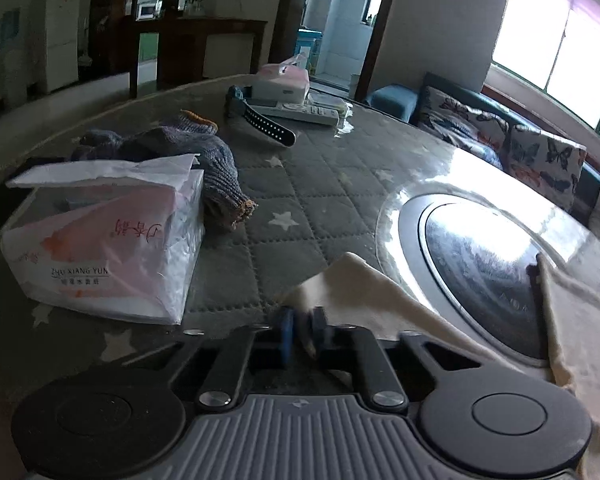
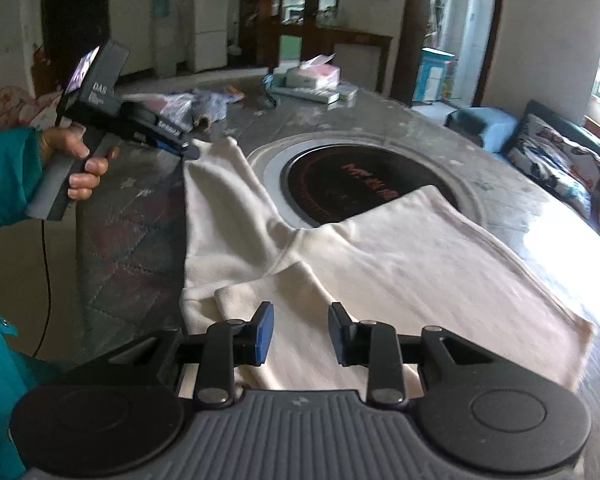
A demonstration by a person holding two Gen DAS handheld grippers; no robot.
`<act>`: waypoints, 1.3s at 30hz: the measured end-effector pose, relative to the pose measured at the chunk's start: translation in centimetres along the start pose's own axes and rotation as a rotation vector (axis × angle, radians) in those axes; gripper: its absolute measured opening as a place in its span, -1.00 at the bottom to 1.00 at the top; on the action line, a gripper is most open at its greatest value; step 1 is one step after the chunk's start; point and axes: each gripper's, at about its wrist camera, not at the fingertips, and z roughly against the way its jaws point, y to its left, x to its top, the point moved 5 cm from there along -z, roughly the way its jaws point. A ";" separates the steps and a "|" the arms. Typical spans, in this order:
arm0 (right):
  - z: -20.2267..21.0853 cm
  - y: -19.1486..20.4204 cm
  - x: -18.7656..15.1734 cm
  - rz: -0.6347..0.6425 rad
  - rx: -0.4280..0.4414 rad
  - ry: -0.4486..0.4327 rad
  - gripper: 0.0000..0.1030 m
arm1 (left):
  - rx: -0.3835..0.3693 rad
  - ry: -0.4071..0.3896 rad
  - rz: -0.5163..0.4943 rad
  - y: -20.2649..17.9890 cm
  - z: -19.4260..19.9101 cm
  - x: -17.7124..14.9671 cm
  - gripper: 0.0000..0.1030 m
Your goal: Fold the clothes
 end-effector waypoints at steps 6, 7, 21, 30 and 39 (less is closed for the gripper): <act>2.6 -1.8 -1.6 -0.071 -0.065 -0.024 -0.42 | -0.173 -0.108 -0.100 -4.8 4.5 1.6 -0.92; 3.0 -2.2 -1.9 -0.085 -0.076 -0.028 -0.42 | -0.212 -0.124 -0.122 -6.2 5.5 1.8 -0.93; 7.8 -7.5 -7.1 -0.301 -0.220 -0.098 -0.42 | -0.749 -0.134 -0.457 -25.9 15.0 -3.6 -0.92; 9.7 -9.4 -9.8 -0.393 -0.285 -0.089 -0.42 | -0.841 0.017 -0.566 -31.0 13.4 -10.3 -0.90; 10.4 -10.0 -10.6 -0.439 -0.293 -0.084 -0.42 | -0.807 0.090 -0.641 -28.7 11.7 -11.9 -0.34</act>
